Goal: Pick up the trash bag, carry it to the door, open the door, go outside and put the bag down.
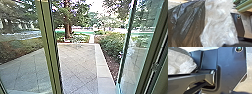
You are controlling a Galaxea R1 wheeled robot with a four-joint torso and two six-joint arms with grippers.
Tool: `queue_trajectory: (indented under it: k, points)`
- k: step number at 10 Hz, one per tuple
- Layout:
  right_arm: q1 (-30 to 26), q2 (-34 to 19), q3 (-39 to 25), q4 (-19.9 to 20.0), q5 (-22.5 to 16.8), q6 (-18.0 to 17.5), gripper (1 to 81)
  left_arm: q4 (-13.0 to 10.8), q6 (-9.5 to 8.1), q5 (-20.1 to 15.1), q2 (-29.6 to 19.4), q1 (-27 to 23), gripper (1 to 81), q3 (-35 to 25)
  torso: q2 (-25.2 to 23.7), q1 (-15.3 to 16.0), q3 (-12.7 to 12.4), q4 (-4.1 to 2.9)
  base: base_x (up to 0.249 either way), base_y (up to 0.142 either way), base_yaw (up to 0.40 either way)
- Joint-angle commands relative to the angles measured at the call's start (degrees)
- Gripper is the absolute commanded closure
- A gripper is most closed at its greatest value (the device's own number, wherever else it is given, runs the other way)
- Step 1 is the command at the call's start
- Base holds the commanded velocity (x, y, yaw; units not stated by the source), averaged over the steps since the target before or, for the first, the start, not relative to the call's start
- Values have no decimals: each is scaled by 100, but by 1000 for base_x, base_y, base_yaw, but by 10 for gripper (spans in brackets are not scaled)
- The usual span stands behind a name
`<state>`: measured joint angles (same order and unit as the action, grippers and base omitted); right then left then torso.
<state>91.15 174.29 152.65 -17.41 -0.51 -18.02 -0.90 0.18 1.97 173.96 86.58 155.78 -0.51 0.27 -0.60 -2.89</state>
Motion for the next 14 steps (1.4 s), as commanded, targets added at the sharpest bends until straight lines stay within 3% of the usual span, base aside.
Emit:
queue_trajectory:
  k: [1,7,14]
  points:
    - [-241,56,-35,-43,-283,17,10,-59,43,-268,-1,-303,811,-21,0,0,0,0,0,-81,0]
    - [-233,65,-35,-43,-283,18,10,-59,43,-259,-10,-303,811,-13,0,0,0,0,0,-72,0]
    - [-268,82,-17,-52,-283,18,10,11,26,-268,8,-303,811,5,0,0,0,0,0,0,0]
